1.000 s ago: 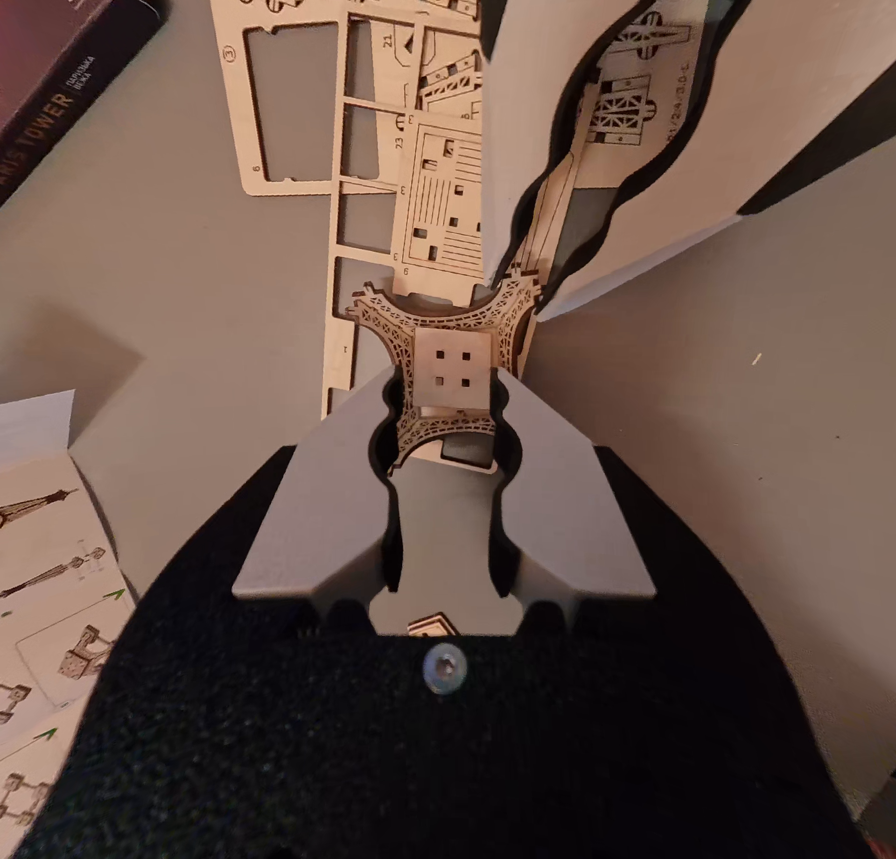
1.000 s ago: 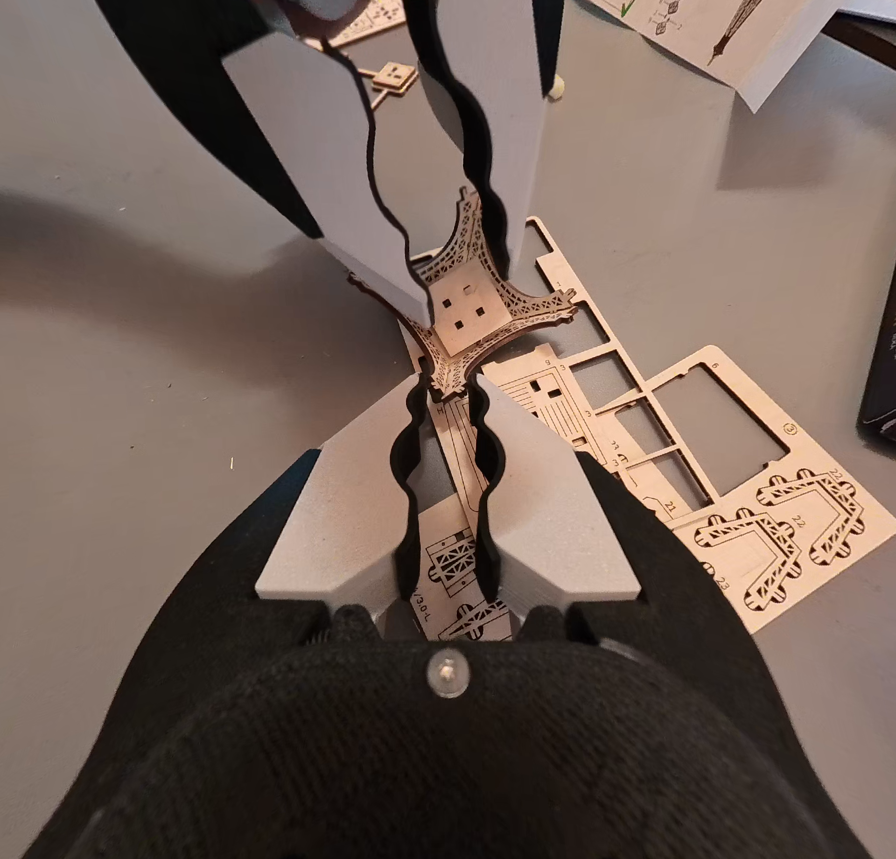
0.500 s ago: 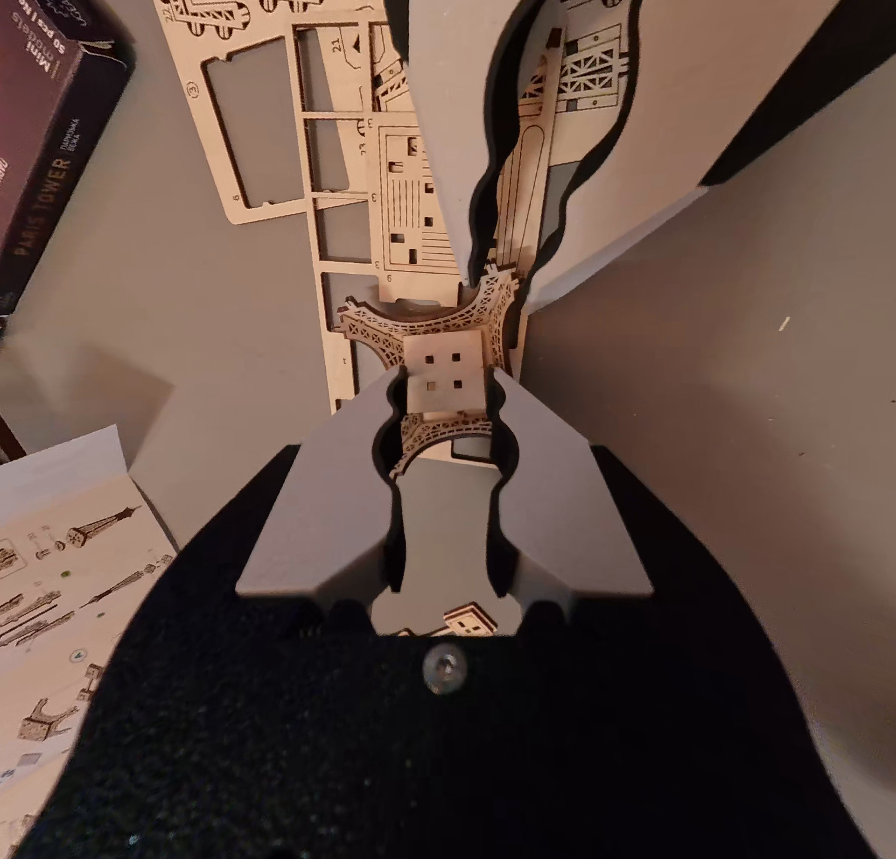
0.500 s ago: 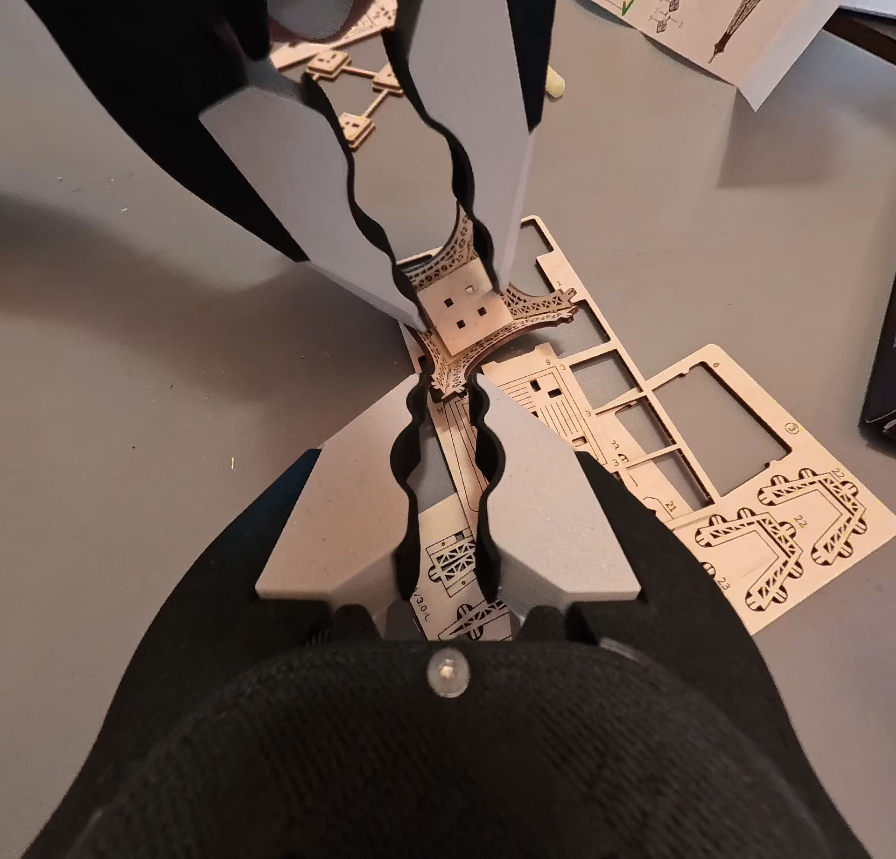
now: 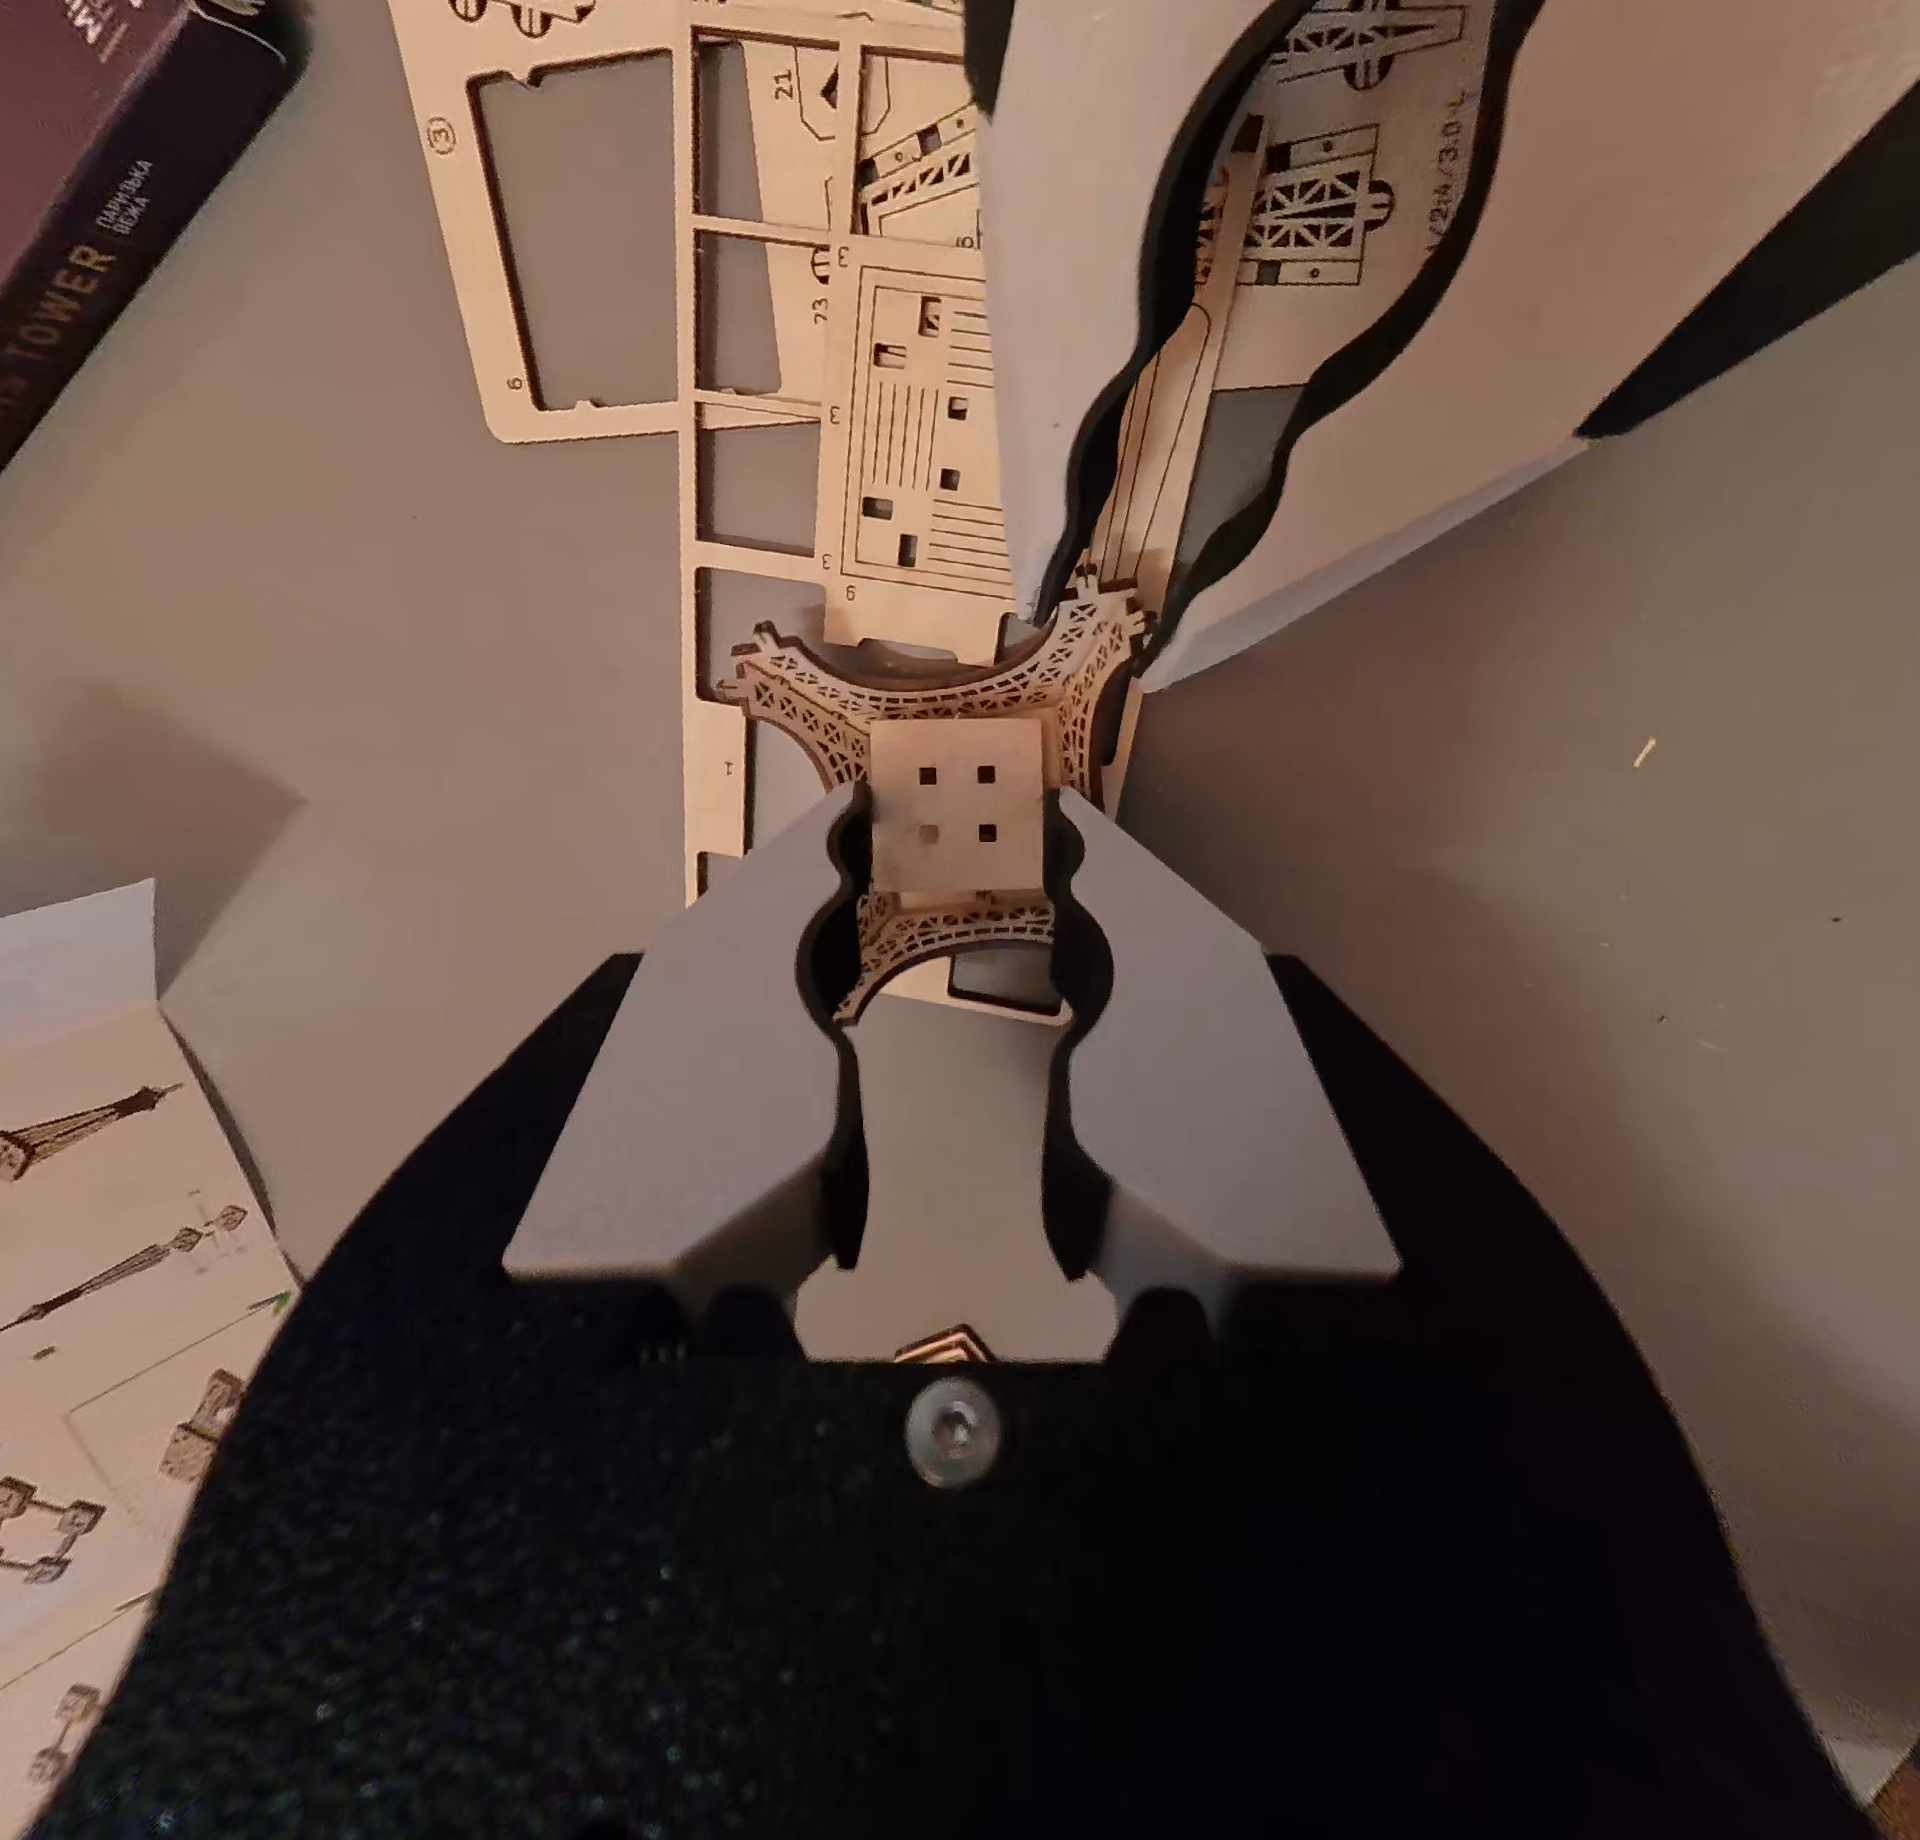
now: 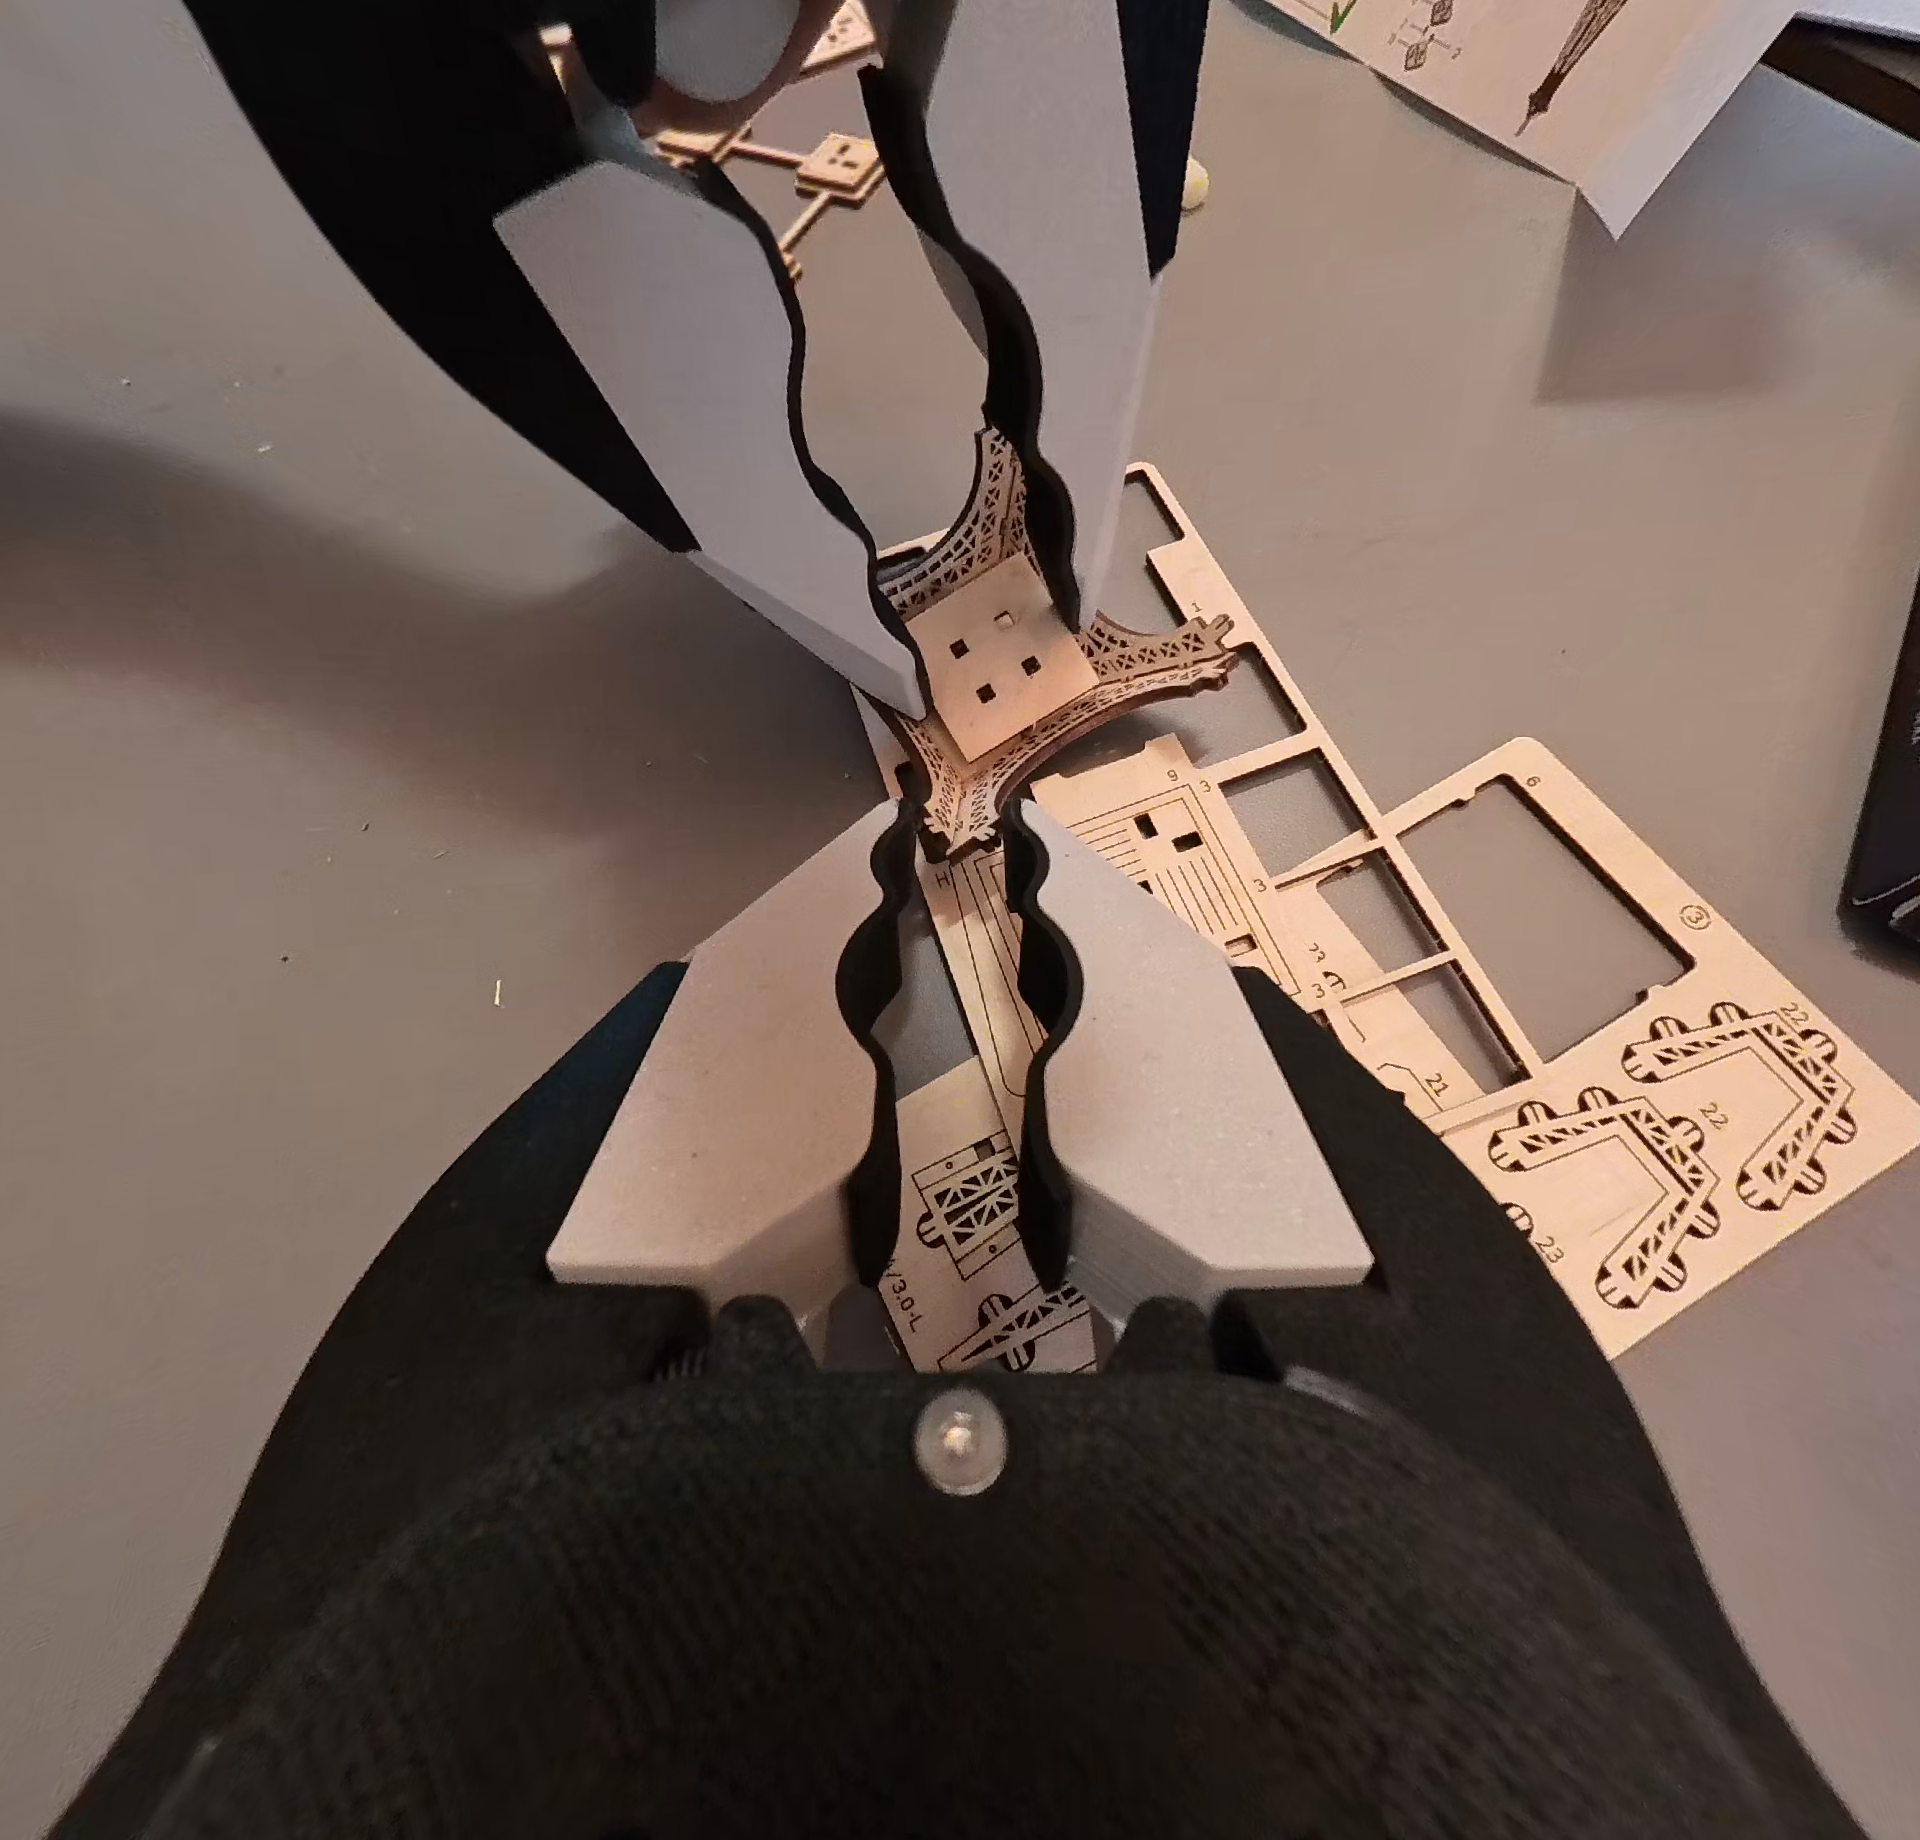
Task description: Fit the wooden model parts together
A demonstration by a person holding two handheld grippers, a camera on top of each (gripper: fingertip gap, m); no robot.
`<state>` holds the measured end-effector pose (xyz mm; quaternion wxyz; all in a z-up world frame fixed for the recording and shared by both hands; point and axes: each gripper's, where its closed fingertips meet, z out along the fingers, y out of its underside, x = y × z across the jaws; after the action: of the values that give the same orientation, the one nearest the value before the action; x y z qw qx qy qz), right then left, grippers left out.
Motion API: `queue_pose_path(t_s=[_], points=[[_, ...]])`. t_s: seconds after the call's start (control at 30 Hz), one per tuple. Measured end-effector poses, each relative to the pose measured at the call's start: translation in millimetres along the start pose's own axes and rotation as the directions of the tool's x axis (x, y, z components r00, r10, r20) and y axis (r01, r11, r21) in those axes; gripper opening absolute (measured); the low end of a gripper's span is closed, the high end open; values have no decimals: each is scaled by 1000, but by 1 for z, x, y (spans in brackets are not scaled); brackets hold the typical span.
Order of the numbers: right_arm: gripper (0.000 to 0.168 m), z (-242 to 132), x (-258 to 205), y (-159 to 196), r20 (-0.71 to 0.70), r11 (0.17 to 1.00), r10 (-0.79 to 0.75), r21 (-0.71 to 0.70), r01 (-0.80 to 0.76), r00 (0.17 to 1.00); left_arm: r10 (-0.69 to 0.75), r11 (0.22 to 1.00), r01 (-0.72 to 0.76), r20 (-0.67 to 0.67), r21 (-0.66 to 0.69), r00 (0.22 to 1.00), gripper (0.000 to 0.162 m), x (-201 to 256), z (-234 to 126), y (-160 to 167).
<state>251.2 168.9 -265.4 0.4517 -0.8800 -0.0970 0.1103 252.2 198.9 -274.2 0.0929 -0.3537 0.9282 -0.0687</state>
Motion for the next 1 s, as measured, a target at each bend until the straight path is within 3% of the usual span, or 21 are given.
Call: queue_pose_path(t_s=[0.5, 0.73, 1.0], points=[[14, 0, 0, 0, 3, 1000, 5, 0, -5, 1000, -210, 955, 235, -145, 181, 967, 30, 0, -1, -2], [14, 0, 0, 0, 3, 1000, 7, -1, -7, 1000, -197, 955, 222, -140, 197, 970, 30, 2, -1, 0], [14, 0, 0, 0, 2, 1000, 6, -2, -6, 1000, -120, 983, 125, -46, 131, 992, 31, 0, -3, 3]])
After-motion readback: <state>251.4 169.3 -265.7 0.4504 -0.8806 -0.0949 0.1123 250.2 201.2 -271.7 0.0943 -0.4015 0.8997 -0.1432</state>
